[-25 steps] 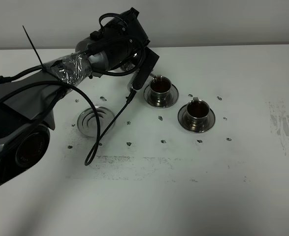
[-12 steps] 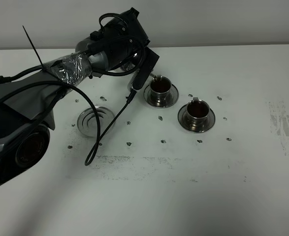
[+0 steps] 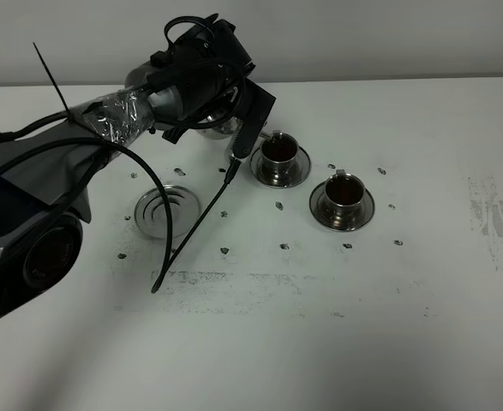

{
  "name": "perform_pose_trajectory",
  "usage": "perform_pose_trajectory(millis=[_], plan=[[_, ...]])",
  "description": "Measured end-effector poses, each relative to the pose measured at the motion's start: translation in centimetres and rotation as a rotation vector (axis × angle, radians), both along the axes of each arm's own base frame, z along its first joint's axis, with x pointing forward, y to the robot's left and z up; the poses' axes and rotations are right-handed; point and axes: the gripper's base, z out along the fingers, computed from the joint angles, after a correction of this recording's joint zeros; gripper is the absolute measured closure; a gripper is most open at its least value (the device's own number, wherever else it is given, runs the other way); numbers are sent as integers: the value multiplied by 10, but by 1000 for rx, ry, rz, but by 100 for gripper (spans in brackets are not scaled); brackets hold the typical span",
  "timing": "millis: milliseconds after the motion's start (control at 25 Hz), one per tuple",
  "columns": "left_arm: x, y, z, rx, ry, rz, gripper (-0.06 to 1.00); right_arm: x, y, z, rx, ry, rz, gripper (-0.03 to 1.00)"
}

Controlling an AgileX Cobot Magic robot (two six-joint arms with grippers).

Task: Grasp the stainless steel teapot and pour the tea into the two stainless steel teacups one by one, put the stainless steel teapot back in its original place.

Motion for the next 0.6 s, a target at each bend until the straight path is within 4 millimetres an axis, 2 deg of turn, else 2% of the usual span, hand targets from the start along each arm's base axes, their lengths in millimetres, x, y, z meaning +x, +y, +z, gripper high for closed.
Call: perform_pose_trajectory(millis=[320,600], plan=[[1,15,9,-108,56,80,76,0,0,0,0,0,0,62],[0,21,8,-256,135,152,76,0,0,0,0,0,0,62]])
